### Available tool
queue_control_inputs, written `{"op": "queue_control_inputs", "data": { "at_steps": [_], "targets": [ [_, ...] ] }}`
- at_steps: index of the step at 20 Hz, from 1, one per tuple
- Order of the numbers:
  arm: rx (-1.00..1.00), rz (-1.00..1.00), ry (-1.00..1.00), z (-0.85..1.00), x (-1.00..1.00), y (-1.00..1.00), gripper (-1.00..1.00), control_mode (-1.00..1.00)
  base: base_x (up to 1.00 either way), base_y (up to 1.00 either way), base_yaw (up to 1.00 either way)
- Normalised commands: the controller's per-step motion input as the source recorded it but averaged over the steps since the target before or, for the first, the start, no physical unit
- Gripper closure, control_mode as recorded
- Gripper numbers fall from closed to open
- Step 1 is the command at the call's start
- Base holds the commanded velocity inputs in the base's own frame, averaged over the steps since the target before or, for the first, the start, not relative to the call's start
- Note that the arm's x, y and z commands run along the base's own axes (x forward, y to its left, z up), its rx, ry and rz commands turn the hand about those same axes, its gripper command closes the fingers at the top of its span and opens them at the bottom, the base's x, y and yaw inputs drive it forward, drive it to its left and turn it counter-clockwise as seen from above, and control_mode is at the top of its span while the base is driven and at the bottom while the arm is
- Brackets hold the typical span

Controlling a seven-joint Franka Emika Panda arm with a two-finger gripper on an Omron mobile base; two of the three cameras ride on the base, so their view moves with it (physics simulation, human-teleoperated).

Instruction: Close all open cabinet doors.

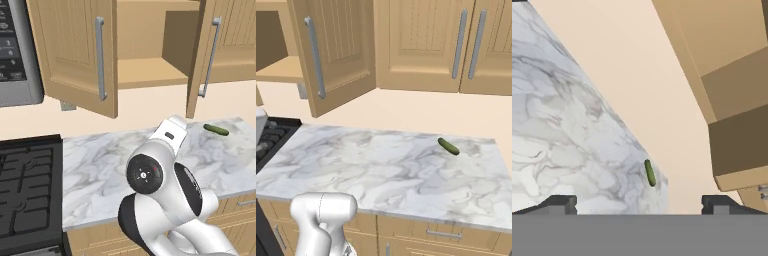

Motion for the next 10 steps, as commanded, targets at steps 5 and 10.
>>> {"op": "queue_control_inputs", "data": {
  "at_steps": [5, 10],
  "targets": [
    [0.00, 0.00, 0.00, 0.00, 0.00, 0.00, -1.00, 1.00, 0.49, 0.29, -0.04],
    [0.00, 0.00, 0.00, 0.00, 0.00, 0.00, -1.00, 1.00, 0.46, 0.34, -0.03]
  ]
}}
